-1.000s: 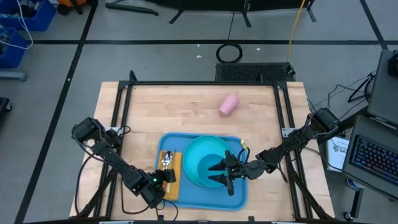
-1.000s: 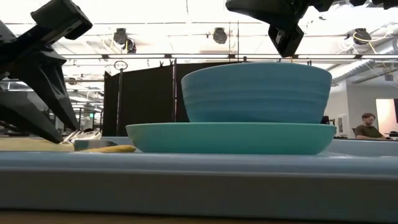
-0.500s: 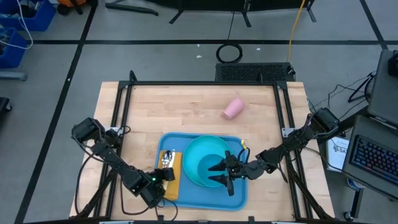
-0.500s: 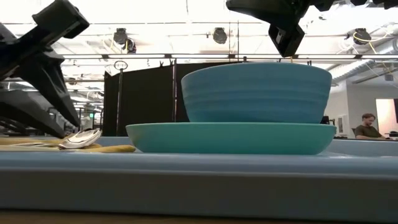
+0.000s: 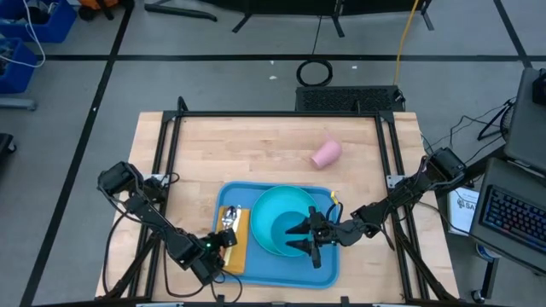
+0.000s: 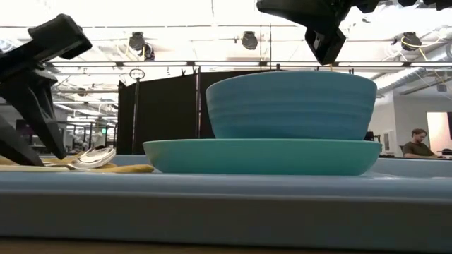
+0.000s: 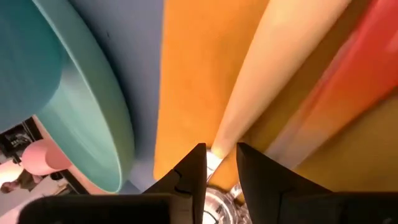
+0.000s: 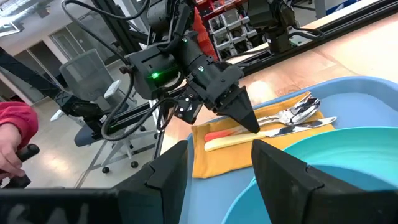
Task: Set up tray
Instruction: Put the yellow table knife on top of the yellow table napkin to the right of the orange spoon, then adjust the blue bowl on top of the light blue plate
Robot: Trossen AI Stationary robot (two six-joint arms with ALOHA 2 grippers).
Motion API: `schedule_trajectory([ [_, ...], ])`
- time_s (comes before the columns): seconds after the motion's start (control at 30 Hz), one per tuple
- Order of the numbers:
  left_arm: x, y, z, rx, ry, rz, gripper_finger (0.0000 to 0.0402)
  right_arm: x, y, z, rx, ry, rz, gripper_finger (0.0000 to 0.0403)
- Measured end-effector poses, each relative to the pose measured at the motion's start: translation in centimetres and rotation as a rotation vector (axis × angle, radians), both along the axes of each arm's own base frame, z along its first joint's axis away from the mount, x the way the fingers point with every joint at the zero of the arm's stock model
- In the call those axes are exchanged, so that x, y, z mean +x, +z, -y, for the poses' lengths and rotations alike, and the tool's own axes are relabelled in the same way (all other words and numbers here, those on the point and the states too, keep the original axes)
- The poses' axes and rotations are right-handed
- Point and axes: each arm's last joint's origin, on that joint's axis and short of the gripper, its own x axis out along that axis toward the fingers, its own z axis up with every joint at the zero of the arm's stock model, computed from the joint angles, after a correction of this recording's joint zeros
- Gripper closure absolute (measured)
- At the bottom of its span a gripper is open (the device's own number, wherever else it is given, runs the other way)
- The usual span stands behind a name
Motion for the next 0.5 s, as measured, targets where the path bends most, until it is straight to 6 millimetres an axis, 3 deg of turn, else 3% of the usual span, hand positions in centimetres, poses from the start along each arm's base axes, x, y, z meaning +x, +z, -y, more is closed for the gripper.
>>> schedule_trajectory([
  [0.5, 1.2, 0.2, -0.5, -0.052, 0.086, 0.086, 0.0309, 0.0, 0.0, 0.0, -0.002, 0.0, 0.0, 0.0236],
])
